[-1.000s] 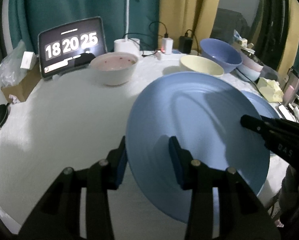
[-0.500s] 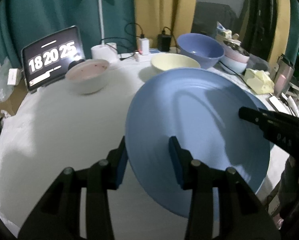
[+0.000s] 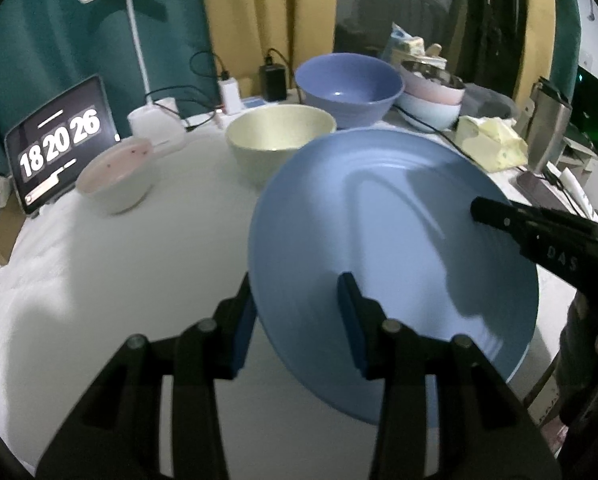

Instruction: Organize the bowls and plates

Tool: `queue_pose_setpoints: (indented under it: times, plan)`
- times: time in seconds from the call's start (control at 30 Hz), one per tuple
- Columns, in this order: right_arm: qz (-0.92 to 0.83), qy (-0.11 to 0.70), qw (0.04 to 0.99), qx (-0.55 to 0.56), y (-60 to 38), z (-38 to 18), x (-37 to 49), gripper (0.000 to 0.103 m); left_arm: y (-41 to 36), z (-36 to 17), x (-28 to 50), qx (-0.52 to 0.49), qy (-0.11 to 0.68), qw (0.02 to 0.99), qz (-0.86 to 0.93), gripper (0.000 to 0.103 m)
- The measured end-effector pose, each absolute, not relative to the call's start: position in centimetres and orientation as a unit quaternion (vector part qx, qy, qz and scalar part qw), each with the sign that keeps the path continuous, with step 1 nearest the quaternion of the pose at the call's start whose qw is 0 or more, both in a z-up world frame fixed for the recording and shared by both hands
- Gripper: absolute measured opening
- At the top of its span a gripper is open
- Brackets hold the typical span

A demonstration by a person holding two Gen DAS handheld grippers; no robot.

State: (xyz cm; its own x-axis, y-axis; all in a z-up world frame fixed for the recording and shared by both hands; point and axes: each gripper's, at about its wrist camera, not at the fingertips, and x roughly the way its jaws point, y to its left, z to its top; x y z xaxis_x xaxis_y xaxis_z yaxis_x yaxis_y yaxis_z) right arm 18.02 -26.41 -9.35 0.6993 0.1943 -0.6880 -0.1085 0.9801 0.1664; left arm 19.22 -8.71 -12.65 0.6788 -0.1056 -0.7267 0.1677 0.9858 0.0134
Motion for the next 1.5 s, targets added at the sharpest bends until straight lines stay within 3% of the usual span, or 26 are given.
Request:
queue_pose_setpoints:
  times: [0.97,1.03,1.13,1.5]
  plan:
    - [0.046,0.387,0.918,0.072,-32.3,-10.2,20.9,0.022,-14.0,-15.0,24.1,0.054,0.435,0.894,-0.090,0.045]
    - [0.039,0.385,0.919,0.071,-32.3,-10.1,21.0,0.025,-13.7,-15.1,24.3,0.046,0.438,0.893,-0.090,0.047]
    - [0.030,0.381,0.921,0.070,-32.5,-9.9,21.0,0.038,-13.1,-14.9,24.3,0.038,0.434,0.895,-0.093,0.048]
    - [0.019,0.395,0.914,0.093,-33.9,-10.6,20.8,0.043,-11.0,-14.7,24.4,-0.021,0.434,0.897,-0.079,0.060]
